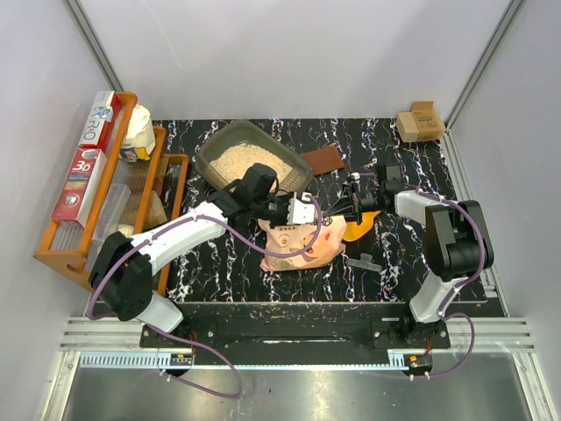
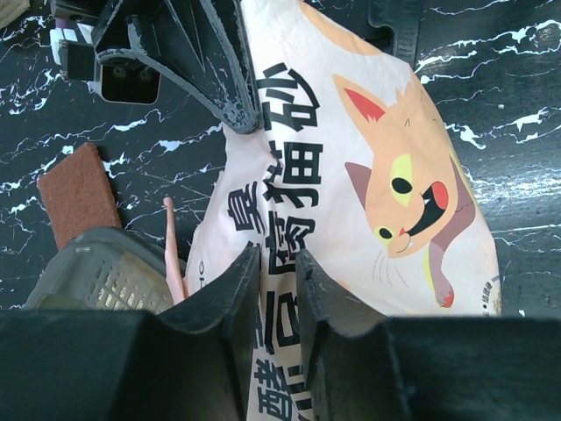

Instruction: Fill the litter box with clean litter

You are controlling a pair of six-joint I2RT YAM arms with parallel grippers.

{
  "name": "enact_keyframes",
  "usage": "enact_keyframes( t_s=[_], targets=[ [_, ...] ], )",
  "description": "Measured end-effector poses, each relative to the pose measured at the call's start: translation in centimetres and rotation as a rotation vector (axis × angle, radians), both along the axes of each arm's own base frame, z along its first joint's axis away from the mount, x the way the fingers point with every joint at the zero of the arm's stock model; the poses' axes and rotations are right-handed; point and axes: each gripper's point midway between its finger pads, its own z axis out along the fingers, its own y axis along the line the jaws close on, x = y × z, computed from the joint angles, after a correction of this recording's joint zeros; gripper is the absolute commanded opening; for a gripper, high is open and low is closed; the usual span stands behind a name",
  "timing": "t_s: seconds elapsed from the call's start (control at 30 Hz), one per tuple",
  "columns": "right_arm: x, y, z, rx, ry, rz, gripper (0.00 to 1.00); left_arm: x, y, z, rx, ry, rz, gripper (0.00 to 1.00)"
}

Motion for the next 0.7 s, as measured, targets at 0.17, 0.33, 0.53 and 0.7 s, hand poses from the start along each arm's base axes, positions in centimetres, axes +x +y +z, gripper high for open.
enact_keyframes(
  t_s=[0.17,0.33,0.53,0.7],
  targets=[
    [0.1,-0.2,0.0,0.001,0.002,-0.004,0.0,0.2,0.1,0.1,-0.007,0.014,0.023,0.06],
    [0.2,-0.7,0.0,0.006,-0.017,-0.013,0.19,0.1,0.1,0.1,-0.012,0.047,0.047,0.0],
    [5.1,-5.0,1.1,-0.121,-0.288,-0.143,0.38,-0.4,0.4,0.5,-0.029,0.096,0.081,0.0],
    [8.2,-7.7,5.0,-0.336,-0.905,-0.101,0.53,-1.0,0.5,0.9,-0.043,0.143,0.103,0.0]
  ],
)
